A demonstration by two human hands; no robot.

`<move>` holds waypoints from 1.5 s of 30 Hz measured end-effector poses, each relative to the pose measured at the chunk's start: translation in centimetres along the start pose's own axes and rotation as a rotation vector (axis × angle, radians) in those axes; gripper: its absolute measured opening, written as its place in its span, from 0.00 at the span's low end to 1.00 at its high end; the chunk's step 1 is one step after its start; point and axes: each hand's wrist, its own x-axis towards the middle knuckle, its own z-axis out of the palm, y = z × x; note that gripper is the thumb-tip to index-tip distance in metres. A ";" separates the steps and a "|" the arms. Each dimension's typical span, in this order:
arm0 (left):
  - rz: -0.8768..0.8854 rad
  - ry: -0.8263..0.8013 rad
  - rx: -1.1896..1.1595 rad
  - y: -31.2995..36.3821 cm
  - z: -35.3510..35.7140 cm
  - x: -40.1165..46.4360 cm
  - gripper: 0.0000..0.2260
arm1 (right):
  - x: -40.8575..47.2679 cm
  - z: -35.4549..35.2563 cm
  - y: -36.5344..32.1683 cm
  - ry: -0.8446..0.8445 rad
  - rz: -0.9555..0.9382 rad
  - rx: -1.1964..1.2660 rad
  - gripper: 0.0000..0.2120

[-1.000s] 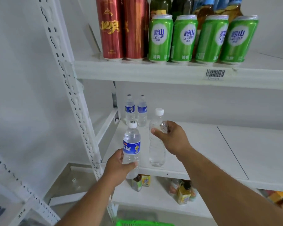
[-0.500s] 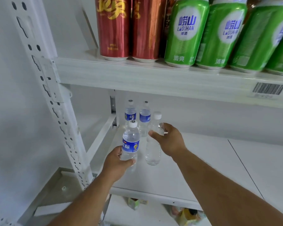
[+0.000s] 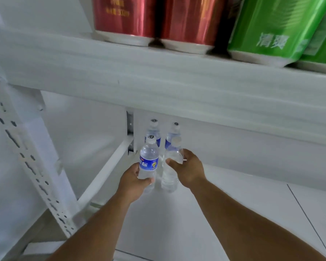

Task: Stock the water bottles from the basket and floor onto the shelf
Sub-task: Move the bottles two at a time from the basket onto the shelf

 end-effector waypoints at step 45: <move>0.168 -0.350 0.977 3.9 -4.4 -12.7 0.32 | -15.4 -0.8 0.0 -0.252 0.031 -0.666 0.40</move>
